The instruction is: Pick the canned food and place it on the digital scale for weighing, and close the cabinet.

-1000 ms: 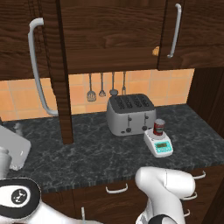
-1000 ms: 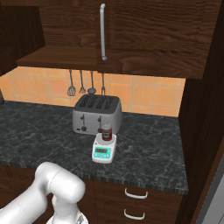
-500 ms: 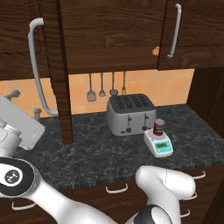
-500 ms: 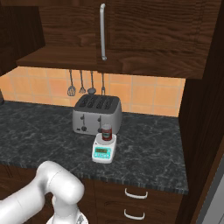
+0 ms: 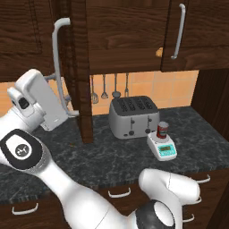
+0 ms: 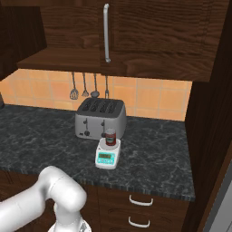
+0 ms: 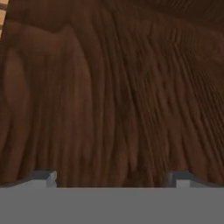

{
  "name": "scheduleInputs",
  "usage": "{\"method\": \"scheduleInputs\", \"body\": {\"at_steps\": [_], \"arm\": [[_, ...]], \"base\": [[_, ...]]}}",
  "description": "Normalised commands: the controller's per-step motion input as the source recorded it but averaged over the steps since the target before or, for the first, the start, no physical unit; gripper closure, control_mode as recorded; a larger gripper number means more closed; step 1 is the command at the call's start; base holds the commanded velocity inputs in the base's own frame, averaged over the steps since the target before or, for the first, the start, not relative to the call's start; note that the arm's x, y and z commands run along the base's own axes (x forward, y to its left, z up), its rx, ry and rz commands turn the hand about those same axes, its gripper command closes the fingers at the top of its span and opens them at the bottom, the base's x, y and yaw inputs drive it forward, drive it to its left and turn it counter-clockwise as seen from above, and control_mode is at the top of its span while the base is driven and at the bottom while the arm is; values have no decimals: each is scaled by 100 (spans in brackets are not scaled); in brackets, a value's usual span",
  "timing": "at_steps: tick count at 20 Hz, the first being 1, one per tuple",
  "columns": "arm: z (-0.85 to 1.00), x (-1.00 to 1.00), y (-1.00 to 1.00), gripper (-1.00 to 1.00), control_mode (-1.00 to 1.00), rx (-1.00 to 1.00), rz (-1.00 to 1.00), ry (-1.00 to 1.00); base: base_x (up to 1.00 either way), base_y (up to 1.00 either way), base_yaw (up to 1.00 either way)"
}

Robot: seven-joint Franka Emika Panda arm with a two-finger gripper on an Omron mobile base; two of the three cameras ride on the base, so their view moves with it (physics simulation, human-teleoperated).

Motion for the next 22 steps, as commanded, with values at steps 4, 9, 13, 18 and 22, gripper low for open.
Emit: {"method": "scheduleInputs", "body": {"at_steps": [4,9,13,18,22], "arm": [[54,28,-100,-100,-100,27,-12,-20],[35,66,-99,-100,-100,28,-5,-10],[0,100,-100,-100,-100,35,12,0],[0,99,-100,-100,-100,30,32,-1],[-4,91,-100,-100,-100,32,36,-5]], "base": [[0,0,0],[0,0,0],[0,0,0],[0,0,0],[0,0,0]]}}
